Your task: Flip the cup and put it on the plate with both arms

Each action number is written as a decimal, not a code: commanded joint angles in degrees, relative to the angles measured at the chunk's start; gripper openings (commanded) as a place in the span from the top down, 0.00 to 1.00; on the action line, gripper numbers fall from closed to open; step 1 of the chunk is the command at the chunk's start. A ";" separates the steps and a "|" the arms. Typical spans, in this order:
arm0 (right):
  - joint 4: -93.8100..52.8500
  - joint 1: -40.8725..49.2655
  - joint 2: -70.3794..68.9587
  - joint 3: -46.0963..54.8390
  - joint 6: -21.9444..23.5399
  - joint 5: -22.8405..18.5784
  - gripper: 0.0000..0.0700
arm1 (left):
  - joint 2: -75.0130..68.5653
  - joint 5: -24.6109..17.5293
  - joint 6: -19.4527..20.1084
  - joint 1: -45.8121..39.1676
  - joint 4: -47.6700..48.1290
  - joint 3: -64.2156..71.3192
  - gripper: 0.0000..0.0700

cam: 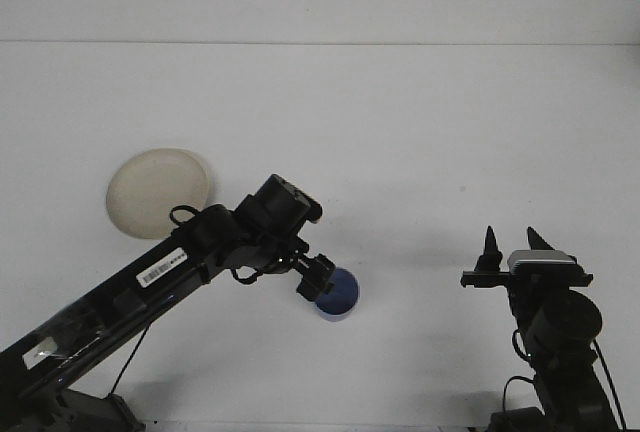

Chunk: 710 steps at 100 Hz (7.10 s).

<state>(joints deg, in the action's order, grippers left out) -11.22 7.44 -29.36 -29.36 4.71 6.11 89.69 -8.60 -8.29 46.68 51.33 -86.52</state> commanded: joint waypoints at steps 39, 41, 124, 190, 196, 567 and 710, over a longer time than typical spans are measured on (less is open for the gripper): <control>0.52 0.09 -0.20 -0.26 -0.44 -0.02 0.39 | 12.17 3.04 0.26 3.76 -0.39 -1.27 0.34; 0.52 0.09 -0.20 -0.26 -0.44 -0.02 0.39 | 12.72 3.04 0.31 3.76 -0.37 -1.27 0.34; 0.52 0.09 -0.20 -0.26 -0.44 -0.02 0.39 | 17.77 7.98 5.51 2.84 8.70 -9.92 0.99; 0.55 0.09 -0.20 -0.26 -0.46 0.00 0.39 | 17.81 17.68 6.58 -35.17 16.15 -24.70 0.99; 0.57 0.09 -0.20 -0.26 -0.46 -0.02 0.39 | 17.84 17.68 6.58 -38.82 16.13 -24.68 0.98; 1.40 0.09 -0.20 -0.26 -0.44 -0.02 0.59 | -71.52 11.08 4.17 -40.81 -27.87 51.39 0.64; 1.88 0.09 -0.20 -0.26 -0.42 -0.07 1.00 | -73.26 10.71 7.21 -40.87 -39.95 56.94 0.98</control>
<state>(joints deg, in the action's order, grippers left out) -10.00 7.44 -29.36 -29.36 4.67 6.11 16.73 2.72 -2.13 5.76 14.81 -31.14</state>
